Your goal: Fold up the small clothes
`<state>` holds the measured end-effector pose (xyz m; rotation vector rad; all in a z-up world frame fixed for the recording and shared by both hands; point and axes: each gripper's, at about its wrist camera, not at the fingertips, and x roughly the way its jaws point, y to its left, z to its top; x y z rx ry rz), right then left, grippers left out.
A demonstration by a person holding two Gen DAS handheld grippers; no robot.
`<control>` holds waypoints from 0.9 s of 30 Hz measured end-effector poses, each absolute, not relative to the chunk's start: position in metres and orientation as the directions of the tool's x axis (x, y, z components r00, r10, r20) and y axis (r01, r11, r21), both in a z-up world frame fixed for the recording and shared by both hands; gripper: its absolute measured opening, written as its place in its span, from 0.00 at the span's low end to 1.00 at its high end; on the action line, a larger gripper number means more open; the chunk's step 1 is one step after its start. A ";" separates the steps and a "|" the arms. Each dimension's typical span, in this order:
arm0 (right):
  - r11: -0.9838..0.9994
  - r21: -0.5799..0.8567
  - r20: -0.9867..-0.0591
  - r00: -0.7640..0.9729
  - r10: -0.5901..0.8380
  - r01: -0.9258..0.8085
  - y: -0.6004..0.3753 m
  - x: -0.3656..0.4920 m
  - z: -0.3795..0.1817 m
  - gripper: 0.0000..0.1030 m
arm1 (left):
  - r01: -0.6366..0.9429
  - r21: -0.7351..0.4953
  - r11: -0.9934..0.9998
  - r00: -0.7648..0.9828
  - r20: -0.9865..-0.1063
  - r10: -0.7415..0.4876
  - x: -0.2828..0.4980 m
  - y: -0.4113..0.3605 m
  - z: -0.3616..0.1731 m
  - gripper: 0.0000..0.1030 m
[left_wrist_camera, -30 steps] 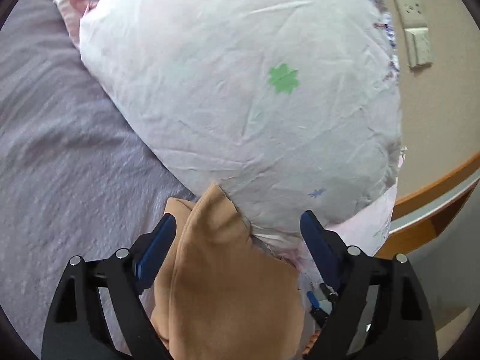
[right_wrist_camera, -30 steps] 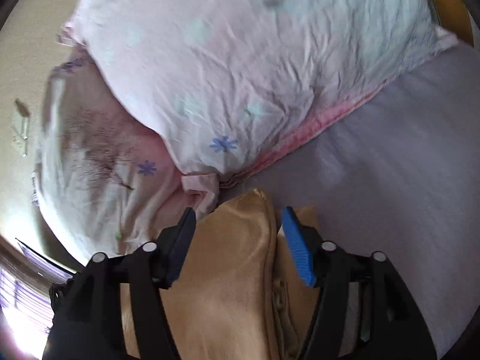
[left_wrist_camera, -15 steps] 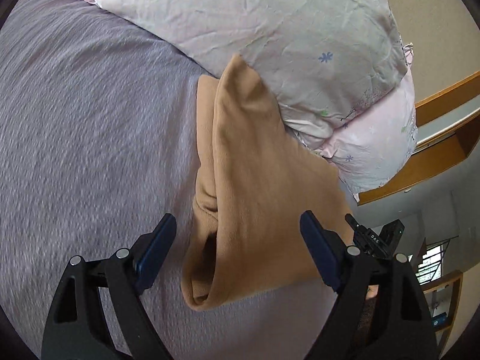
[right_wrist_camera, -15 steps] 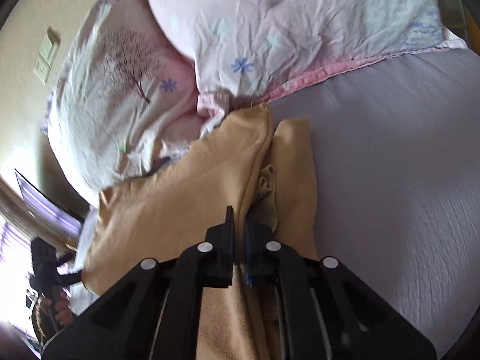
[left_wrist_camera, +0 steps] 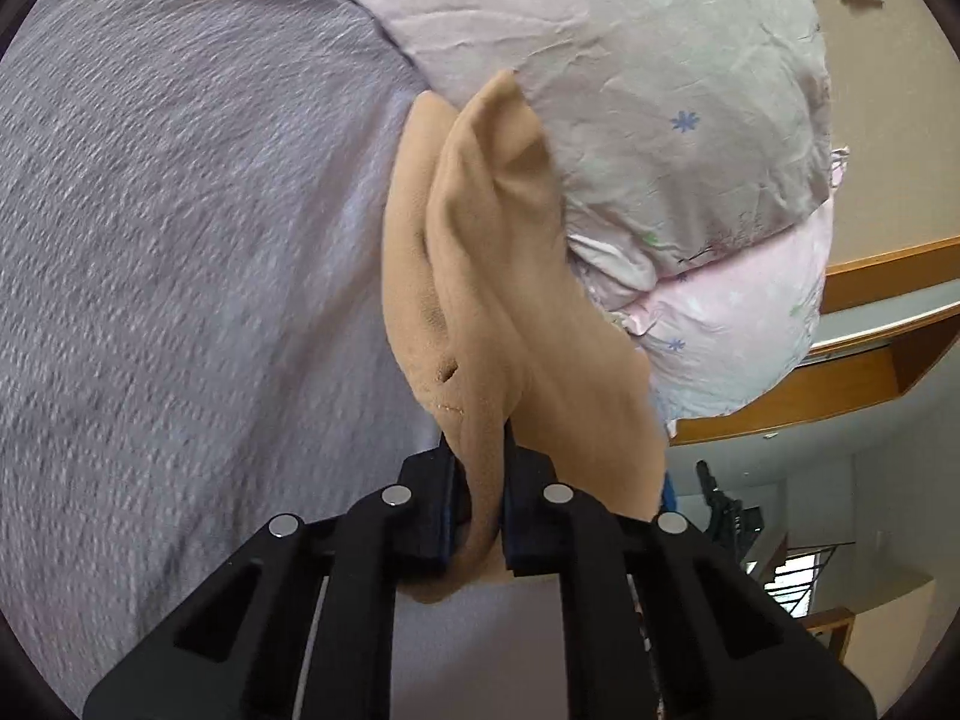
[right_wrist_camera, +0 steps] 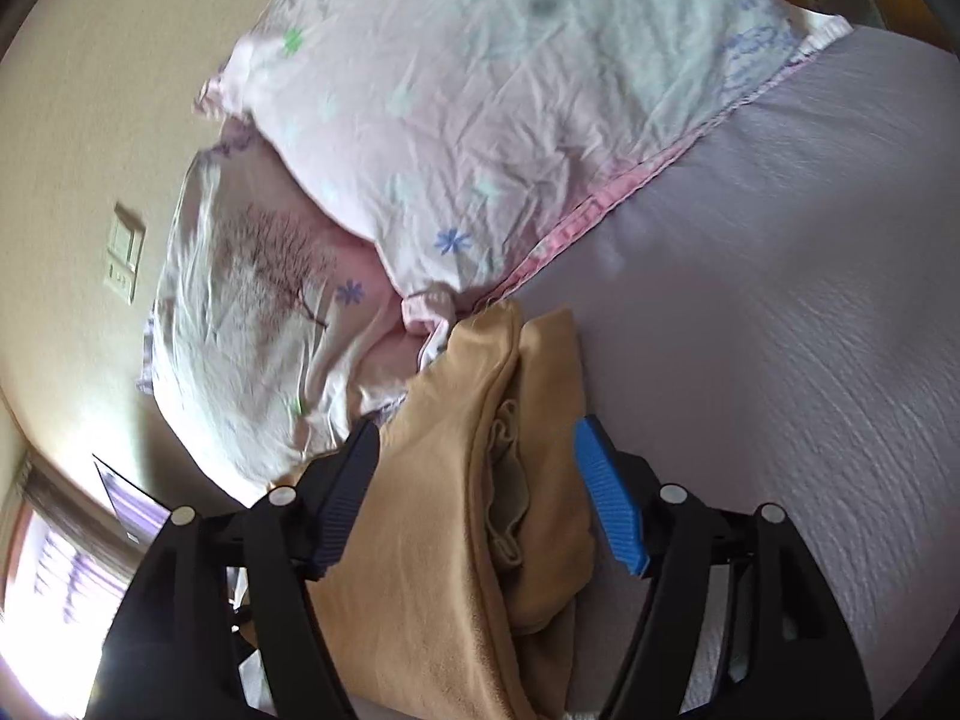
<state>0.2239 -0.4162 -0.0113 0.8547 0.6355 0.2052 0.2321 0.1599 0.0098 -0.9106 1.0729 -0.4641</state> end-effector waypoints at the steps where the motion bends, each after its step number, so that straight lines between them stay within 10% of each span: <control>1: 0.639 0.765 -0.431 0.806 0.405 0.088 -0.420 0.223 -0.012 0.66 | -0.075 -0.823 0.564 0.443 -0.534 -0.720 0.233 0.156 0.019 0.10; 8: 0.557 0.825 -0.375 0.830 0.413 0.095 -0.436 0.220 -0.016 0.68 | 0.259 -0.771 0.582 0.385 -0.471 -0.794 0.252 0.029 0.116 0.09; 15: 0.654 0.745 -0.446 0.826 0.346 0.129 -0.435 0.219 -0.011 0.68 | 0.473 -0.697 0.538 -0.011 -0.616 -0.788 0.238 -0.168 0.076 0.10; 20: 0.648 0.751 -0.435 0.834 0.340 0.127 -0.443 0.215 -0.010 0.68 | 0.443 -0.836 0.324 -0.085 -0.399 -0.913 0.230 -0.136 0.083 0.26; 23: 0.660 0.749 -0.389 0.843 0.372 0.054 -0.439 0.207 0.002 0.67 | 0.434 -0.798 0.417 0.084 -0.425 -0.901 0.230 -0.080 0.095 0.51; 27: 0.759 0.651 -0.406 0.834 0.374 -0.023 -0.417 0.200 0.029 0.67 | 0.386 -0.764 0.517 0.181 -0.487 -0.854 0.232 -0.035 0.091 0.52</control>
